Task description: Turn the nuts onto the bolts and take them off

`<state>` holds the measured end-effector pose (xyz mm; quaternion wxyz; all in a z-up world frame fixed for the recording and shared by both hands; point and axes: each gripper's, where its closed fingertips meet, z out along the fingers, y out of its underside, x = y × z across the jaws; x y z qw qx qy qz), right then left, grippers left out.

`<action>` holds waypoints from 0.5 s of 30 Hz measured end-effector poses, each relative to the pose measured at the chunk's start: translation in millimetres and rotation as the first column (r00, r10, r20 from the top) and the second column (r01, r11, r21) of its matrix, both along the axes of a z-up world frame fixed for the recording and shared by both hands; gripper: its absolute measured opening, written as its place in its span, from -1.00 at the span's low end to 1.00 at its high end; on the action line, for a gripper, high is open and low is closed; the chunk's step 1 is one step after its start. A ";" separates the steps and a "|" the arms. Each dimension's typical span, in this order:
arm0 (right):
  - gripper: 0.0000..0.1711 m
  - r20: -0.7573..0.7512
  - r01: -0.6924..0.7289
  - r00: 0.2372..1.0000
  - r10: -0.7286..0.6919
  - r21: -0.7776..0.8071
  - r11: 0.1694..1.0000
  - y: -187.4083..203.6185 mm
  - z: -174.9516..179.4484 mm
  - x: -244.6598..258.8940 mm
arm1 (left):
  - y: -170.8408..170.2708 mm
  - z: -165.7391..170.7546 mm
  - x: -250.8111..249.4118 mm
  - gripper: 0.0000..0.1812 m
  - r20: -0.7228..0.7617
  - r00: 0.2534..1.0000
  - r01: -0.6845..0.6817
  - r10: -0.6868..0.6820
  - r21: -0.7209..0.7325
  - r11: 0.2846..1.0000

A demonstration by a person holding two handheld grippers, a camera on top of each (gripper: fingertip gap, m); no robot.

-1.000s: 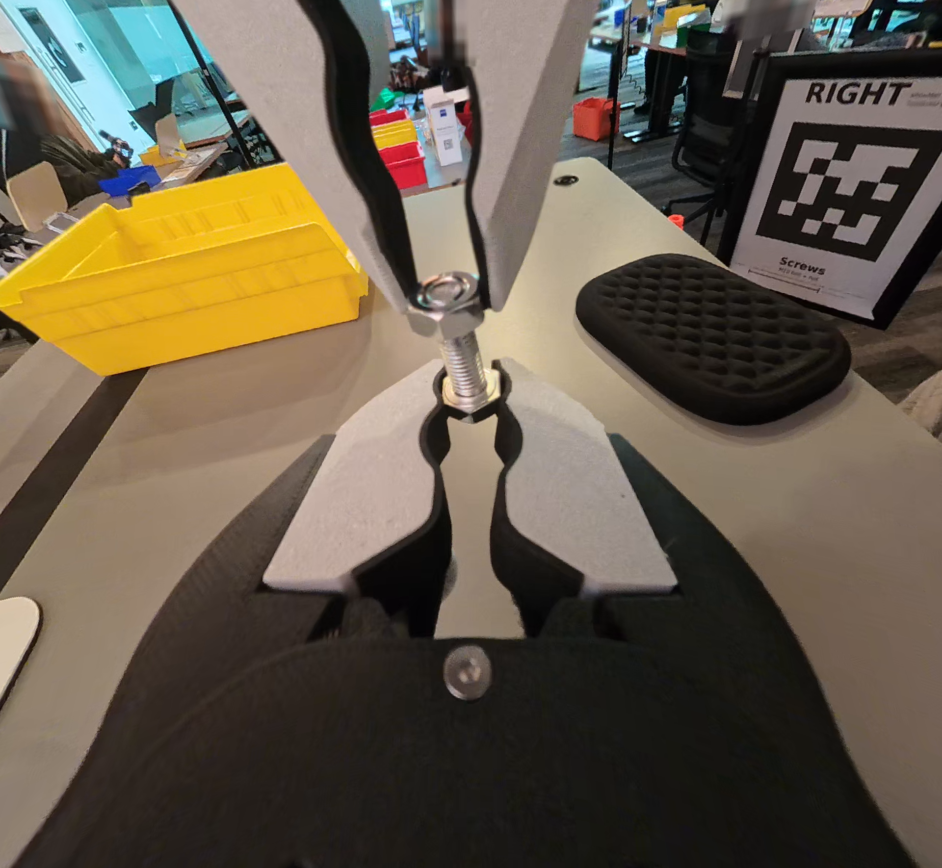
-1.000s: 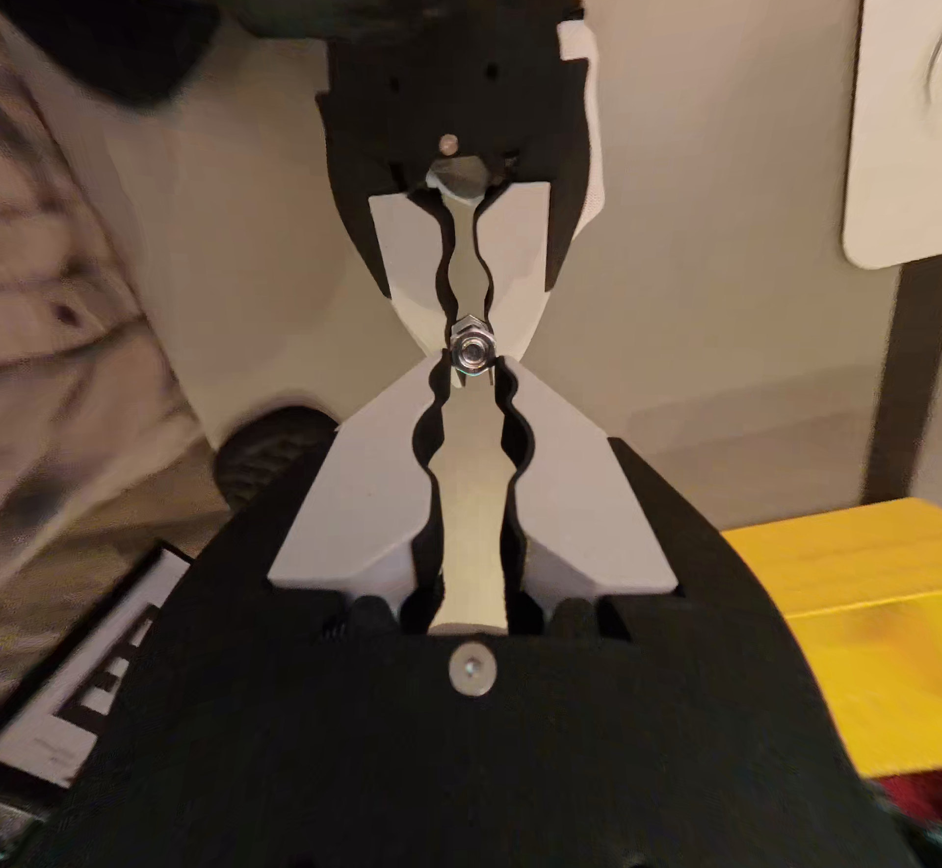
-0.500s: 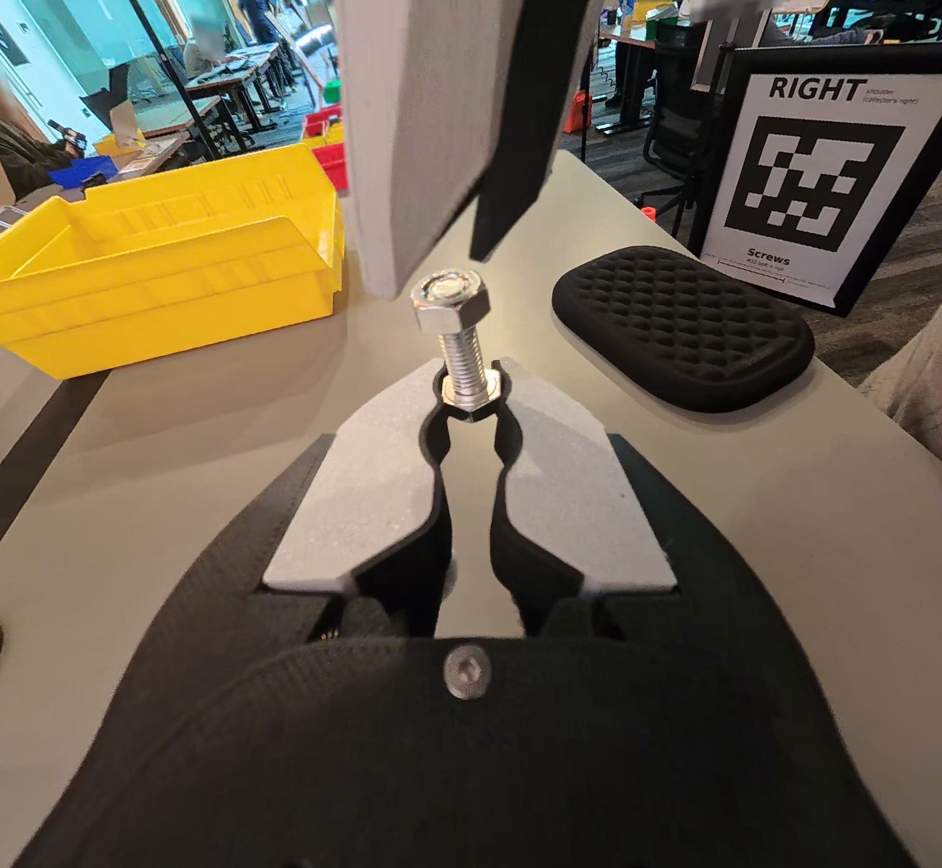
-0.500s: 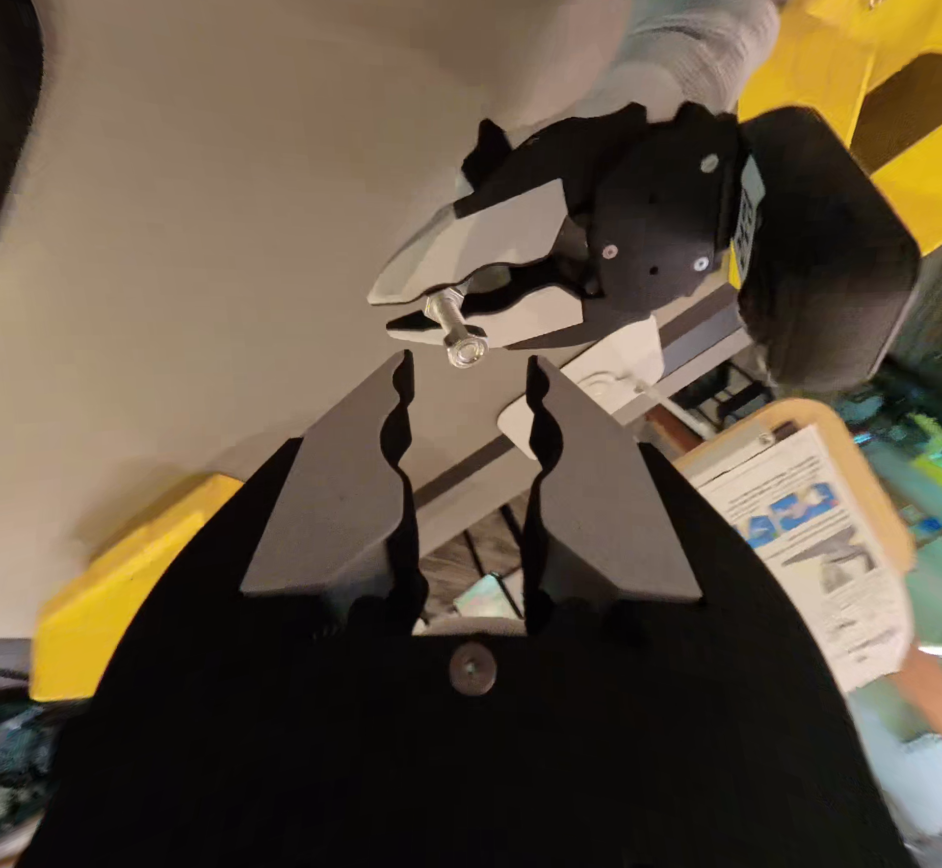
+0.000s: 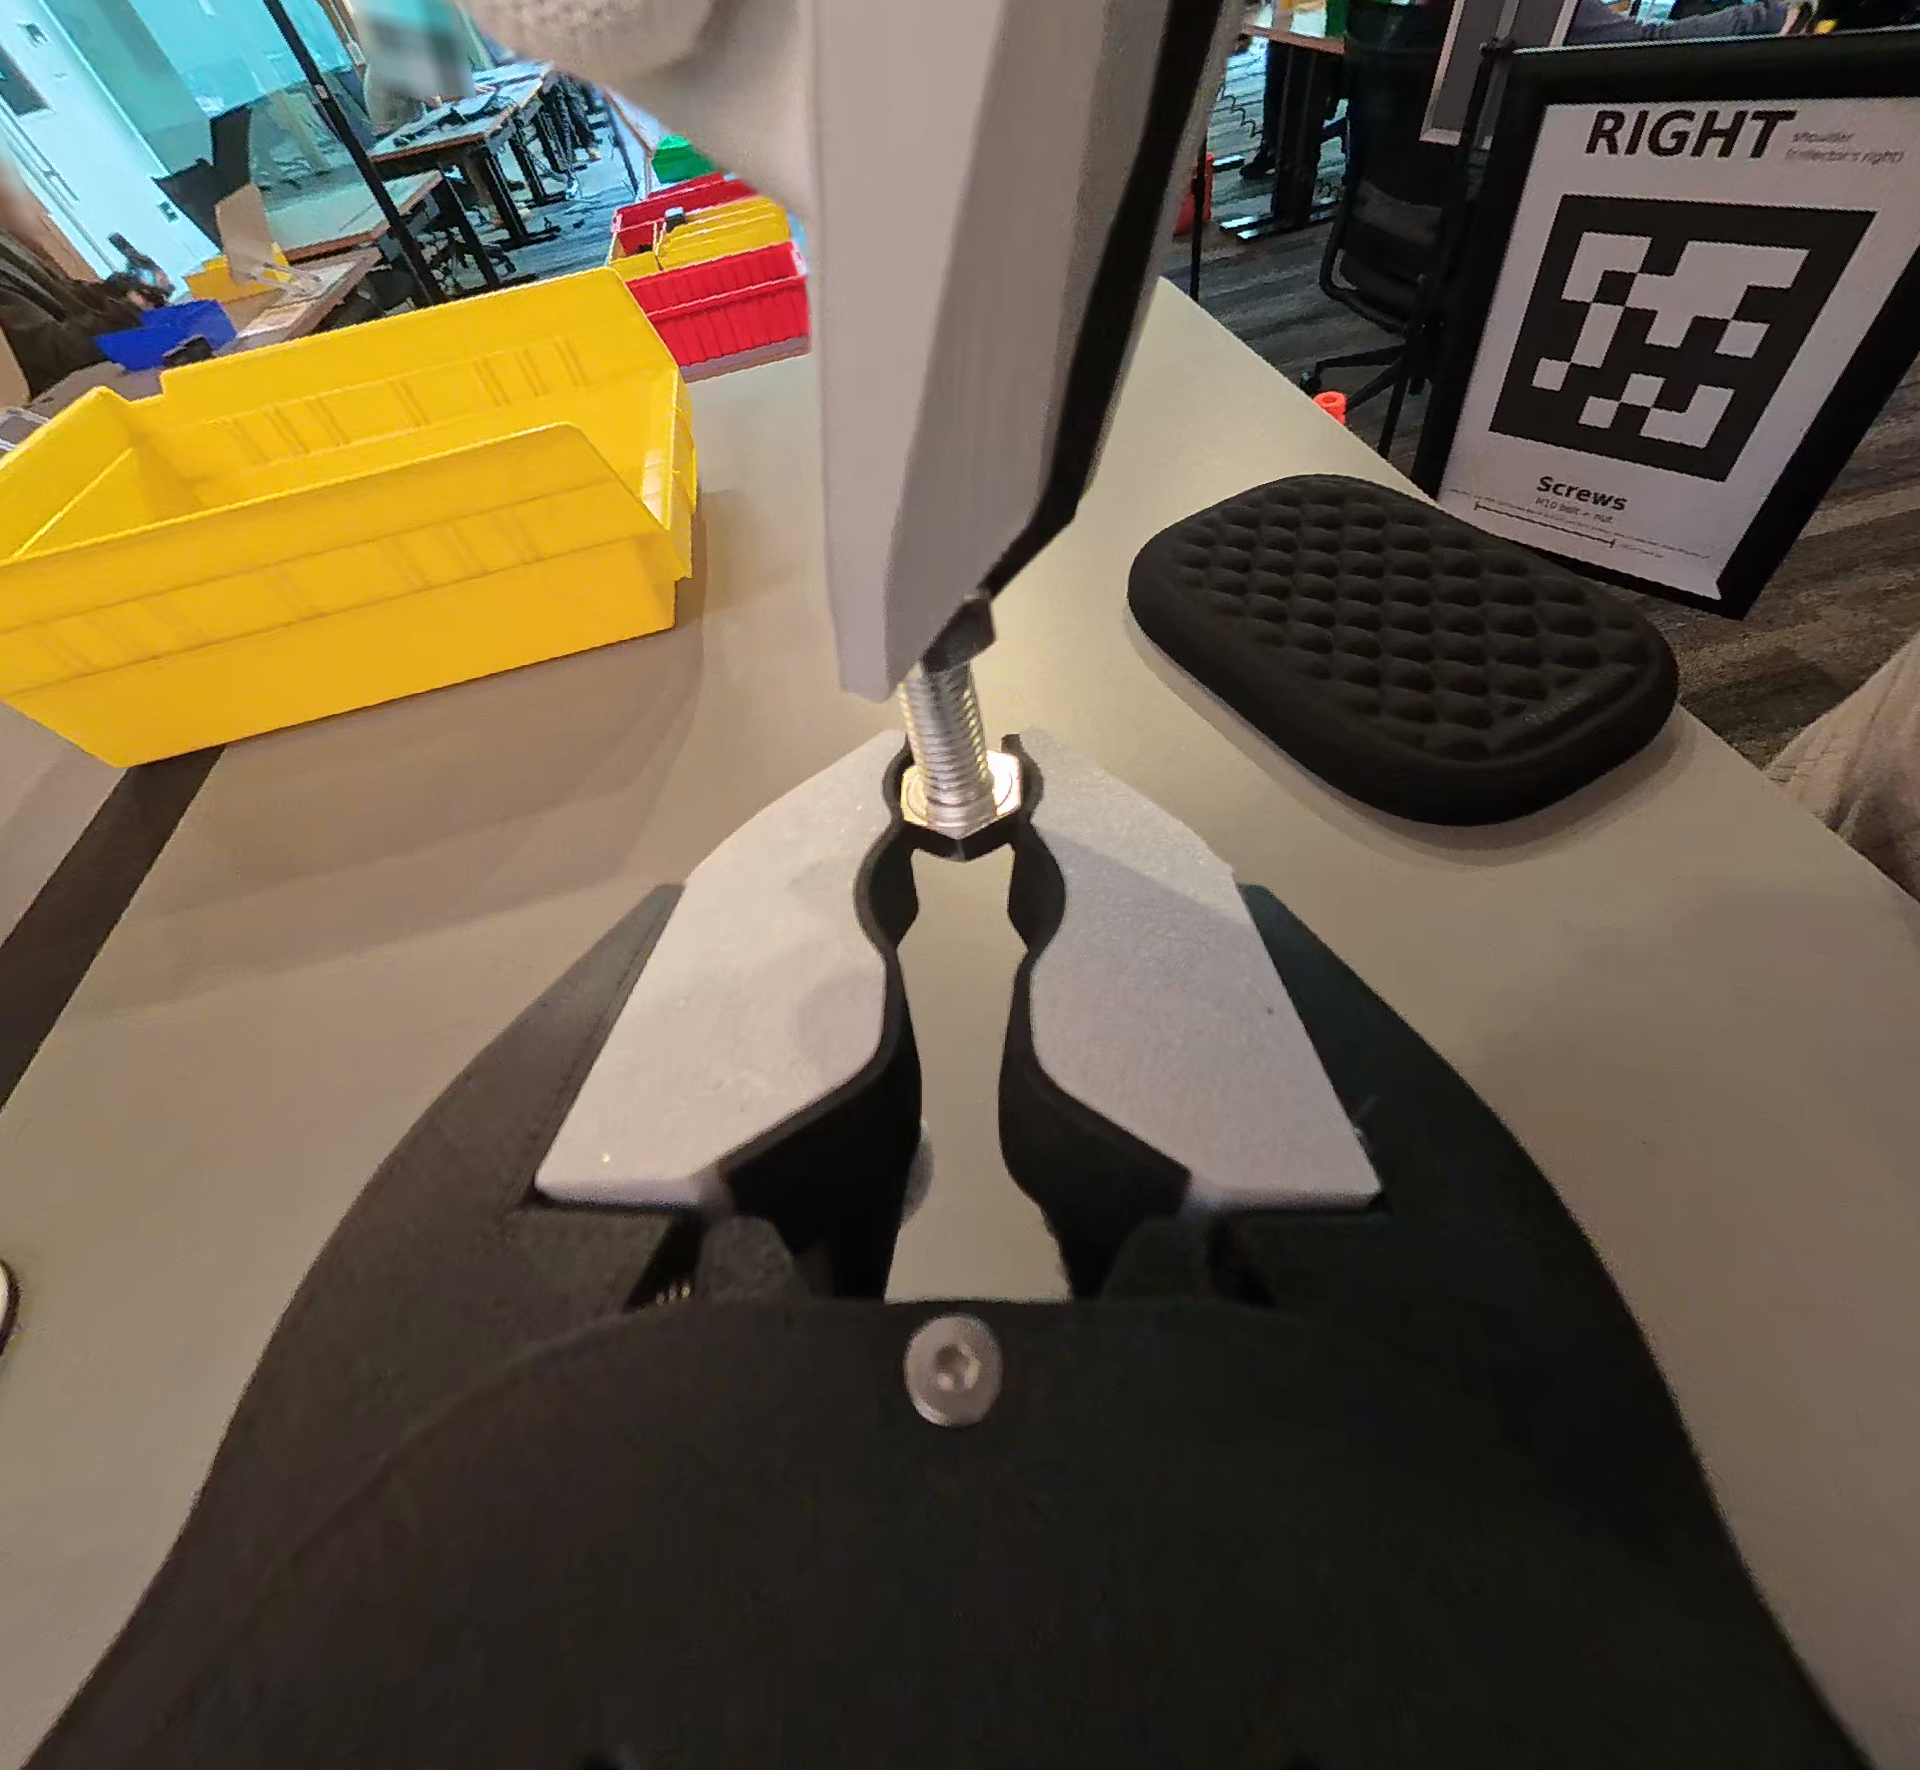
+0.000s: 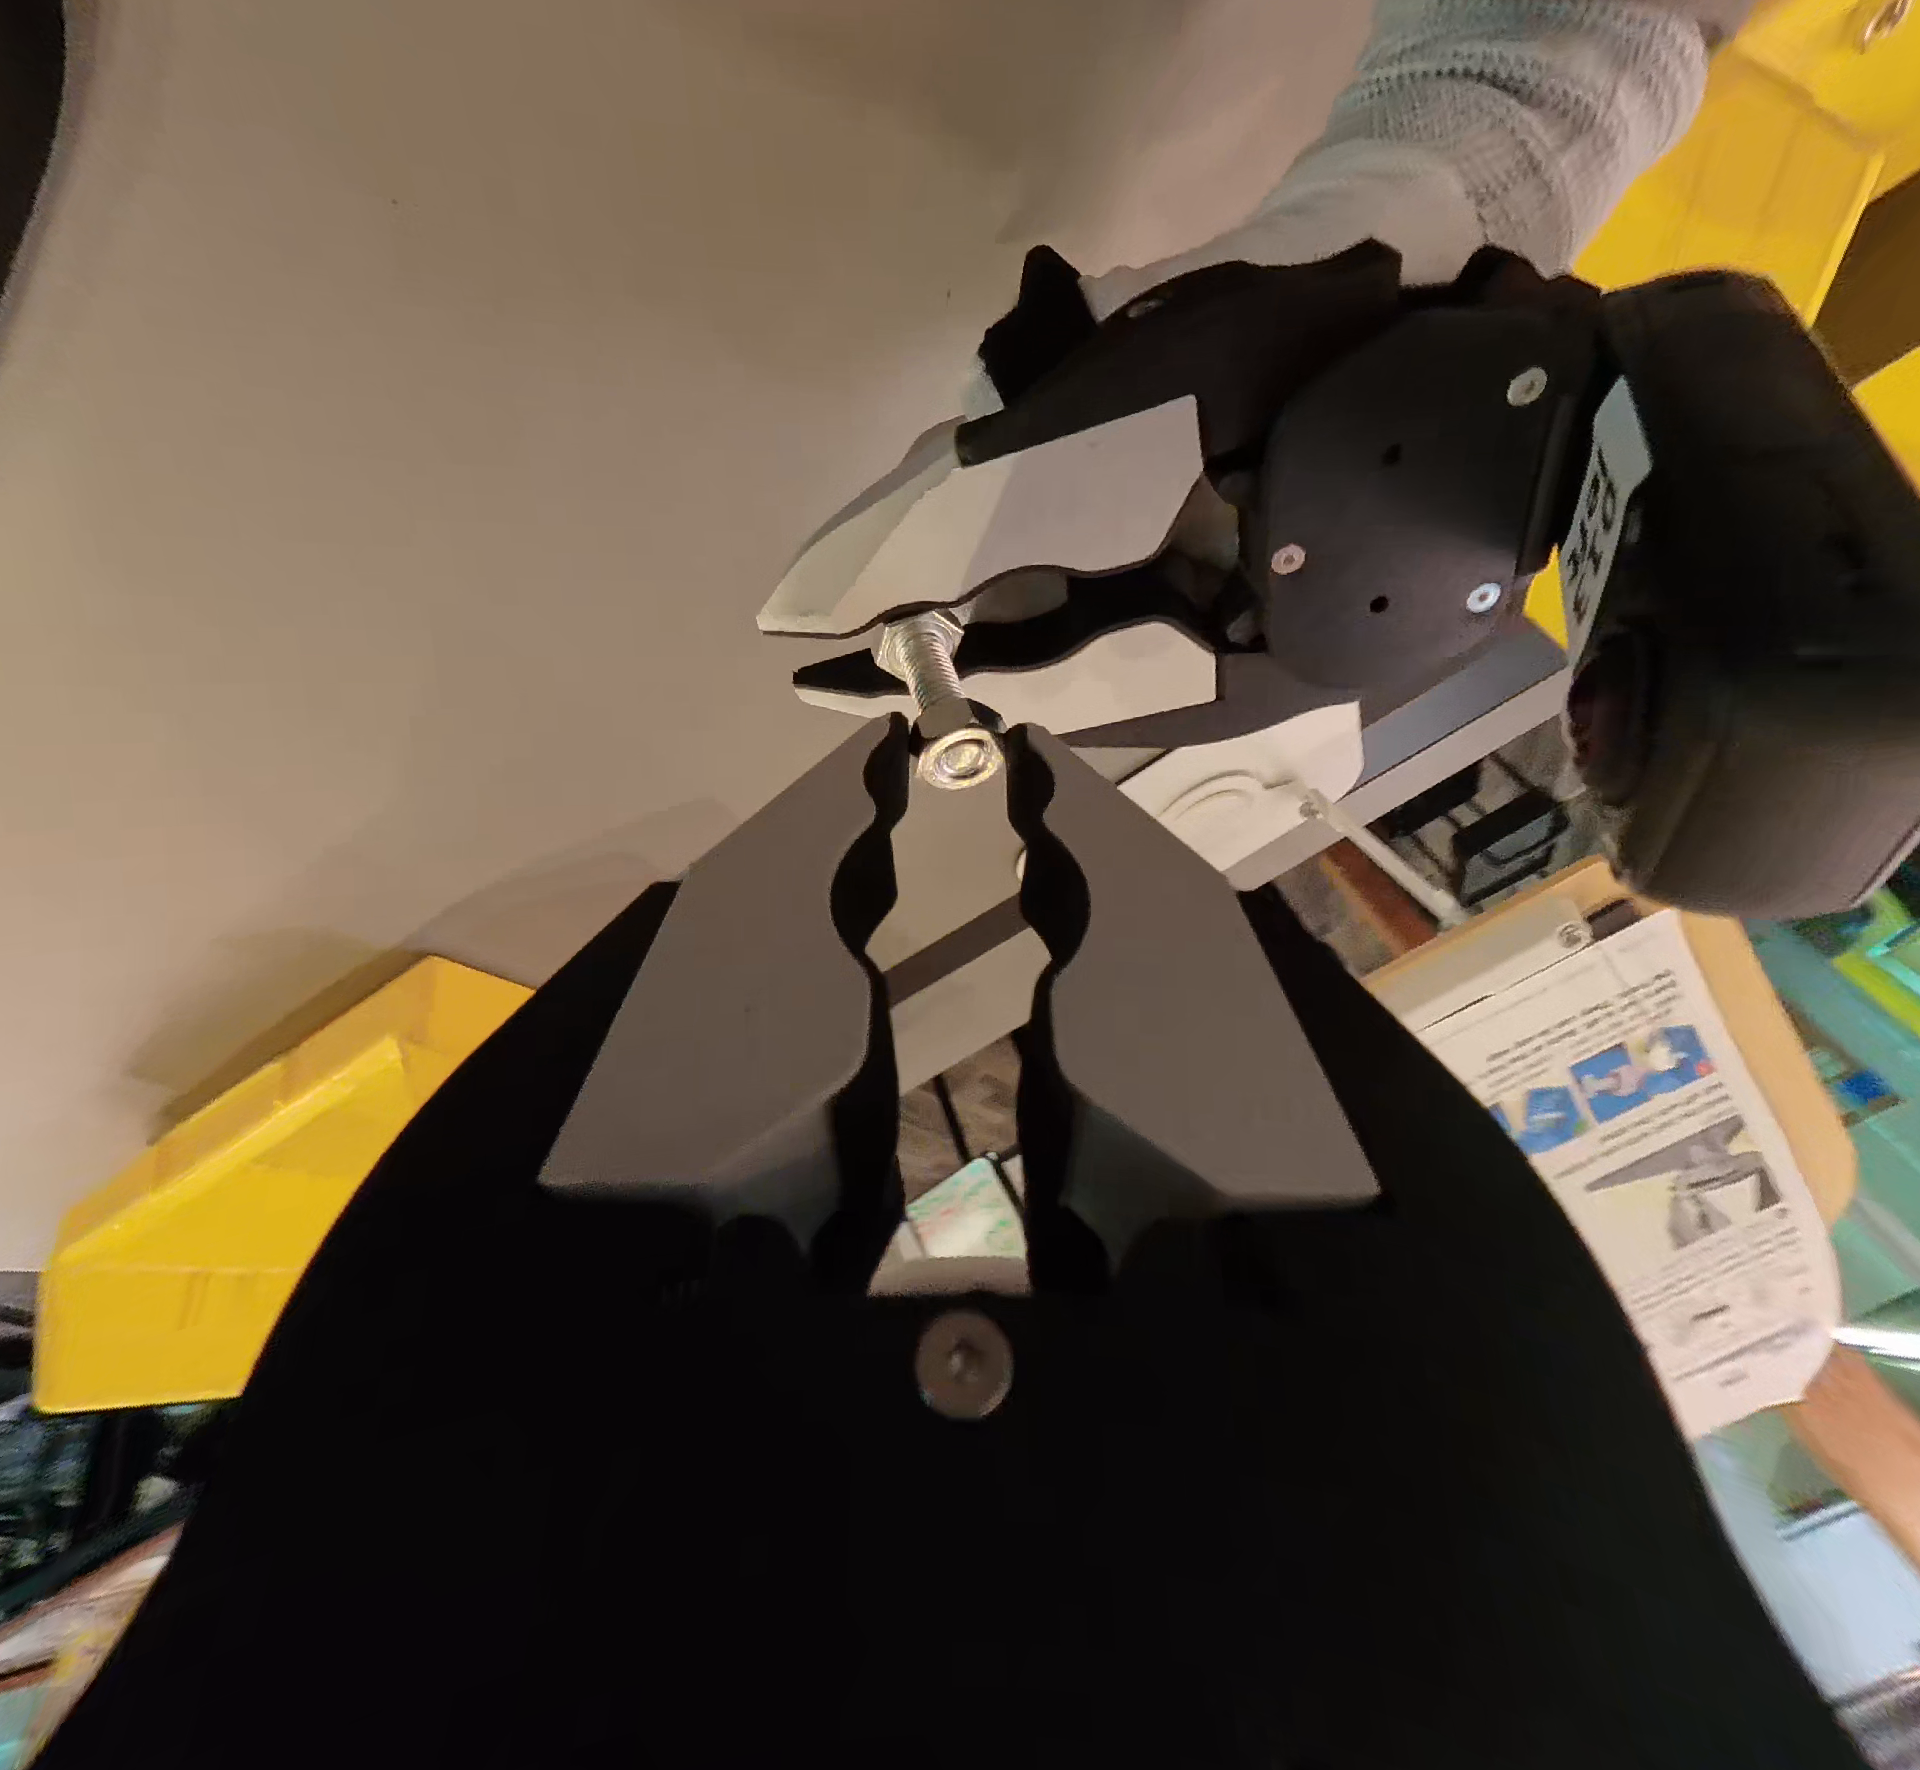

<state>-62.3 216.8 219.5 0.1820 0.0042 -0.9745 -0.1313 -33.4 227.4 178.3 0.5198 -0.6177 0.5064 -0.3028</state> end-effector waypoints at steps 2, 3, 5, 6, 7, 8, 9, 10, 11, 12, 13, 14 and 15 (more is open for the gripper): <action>-0.80 0.000 0.102 0.995 -0.102 -0.040 0.994 1.8 -0.5 -0.4 | 2.1 -0.4 -1.1 -0.84 -0.003 1.000 -0.013 0.013 0.004 1.000; -0.80 0.005 0.177 0.984 -0.177 -0.068 0.982 3.1 -0.8 -0.4 | 3.6 -0.5 -1.5 -0.84 -0.004 1.000 -0.022 0.022 0.004 1.000; -0.81 0.019 0.314 0.949 -0.315 -0.128 0.941 5.4 -1.5 -0.7 | 6.2 -0.8 -2.8 -0.85 -0.005 0.999 -0.038 0.038 0.005 0.999; -0.81 0.032 0.392 0.919 -0.392 -0.152 0.907 7.7 -2.2 -0.2 | 8.7 -1.4 -3.7 -0.85 -0.009 0.999 -0.053 0.053 0.005 0.999; -0.81 0.046 0.469 0.882 -0.469 -0.185 0.864 8.9 -2.9 -0.4 | 10.2 -1.7 -4.2 -0.85 -0.009 0.998 -0.061 0.061 0.003 0.998; -0.81 0.061 0.533 0.844 -0.533 -0.220 0.817 9.4 -3.7 -0.5 | 11.1 -2.7 -4.7 -0.85 -0.013 0.998 -0.067 0.067 0.006 0.998; -0.81 0.076 0.598 0.797 -0.600 -0.247 0.763 11.5 -4.7 -0.2 | 13.8 -3.7 -5.6 -0.85 -0.020 0.996 -0.084 0.084 0.008 0.996; -0.81 0.088 0.657 0.744 -0.662 -0.278 0.701 13.2 -5.5 -0.8 | 16.2 -4.4 -6.4 -0.85 -0.024 0.995 -0.099 0.099 0.009 0.995; -0.81 0.108 0.708 0.690 -0.716 -0.311 0.634 14.4 -6.2 -1.0 | 17.3 -5.1 -6.9 -0.85 -0.026 0.994 -0.105 0.105 0.008 0.994; -0.81 0.135 0.756 0.627 -0.768 -0.345 0.556 15.3 -6.3 -1.3 | 19.0 -4.9 -7.6 -0.85 -0.028 0.993 -0.116 0.116 0.014 0.993; -0.81 0.165 0.798 0.555 -0.815 -0.381 0.466 16.3 -5.7 -2.4 | 21.0 -4.0 -8.4 -0.85 -0.025 0.991 -0.129 0.130 0.019 0.991; -0.81 0.204 0.831 0.481 -0.853 -0.417 0.369 16.8 -4.9 -3.7 | 21.6 -3.0 -8.8 -0.85 -0.017 0.991 -0.132 0.133 0.016 0.991; -0.81 0.249 0.850 0.412 -0.876 -0.452 0.271 16.4 -3.9 -5.1 | 21.7 -1.8 -9.3 -0.85 -0.010 0.991 -0.134 0.134 0.018 0.991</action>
